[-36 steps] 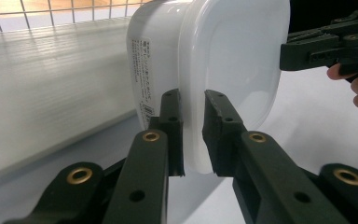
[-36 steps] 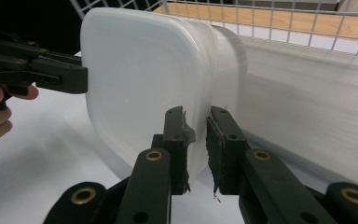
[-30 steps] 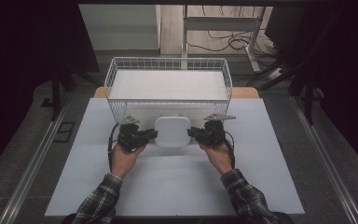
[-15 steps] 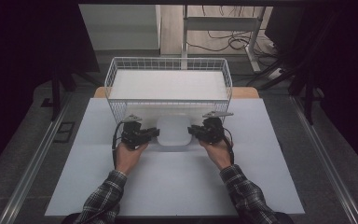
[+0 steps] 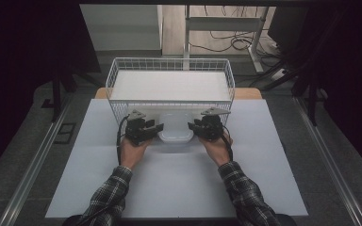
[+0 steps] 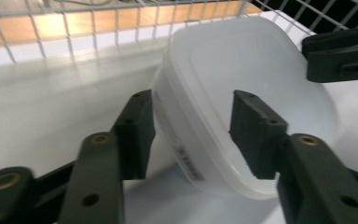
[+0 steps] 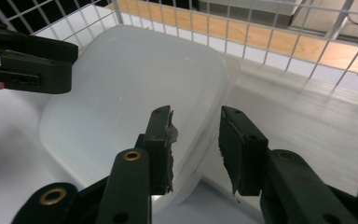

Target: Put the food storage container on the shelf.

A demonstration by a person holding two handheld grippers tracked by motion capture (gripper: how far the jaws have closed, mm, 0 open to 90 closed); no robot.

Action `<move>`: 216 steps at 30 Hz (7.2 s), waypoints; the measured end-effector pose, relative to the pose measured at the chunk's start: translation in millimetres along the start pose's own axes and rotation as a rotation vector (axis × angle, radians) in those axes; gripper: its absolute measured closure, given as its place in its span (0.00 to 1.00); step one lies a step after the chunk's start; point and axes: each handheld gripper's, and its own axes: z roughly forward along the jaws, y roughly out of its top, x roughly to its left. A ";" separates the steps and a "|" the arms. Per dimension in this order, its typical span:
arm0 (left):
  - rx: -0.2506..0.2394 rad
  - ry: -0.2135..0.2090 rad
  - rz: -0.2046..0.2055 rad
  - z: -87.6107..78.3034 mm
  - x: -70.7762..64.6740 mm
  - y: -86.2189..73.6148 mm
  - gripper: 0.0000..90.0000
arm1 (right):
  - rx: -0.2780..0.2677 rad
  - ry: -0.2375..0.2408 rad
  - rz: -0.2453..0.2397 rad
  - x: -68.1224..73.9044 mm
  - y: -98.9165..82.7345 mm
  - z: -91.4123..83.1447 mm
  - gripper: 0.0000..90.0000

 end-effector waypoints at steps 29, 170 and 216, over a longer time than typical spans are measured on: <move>-0.026 -0.101 0.039 -61.5 -22.0 -18.7 0.07 | -0.015 0.149 -0.037 12.8 1.0 -36.8 0.99; 0.045 -0.089 0.115 -116.5 -40.3 -107.2 0.03 | 0.070 0.163 -0.151 29.3 -28.4 -33.0 0.13; 0.170 -0.012 0.226 -130.9 -42.2 -121.3 0.00 | 0.095 -0.024 -0.053 -6.9 -128.8 -149.8 0.00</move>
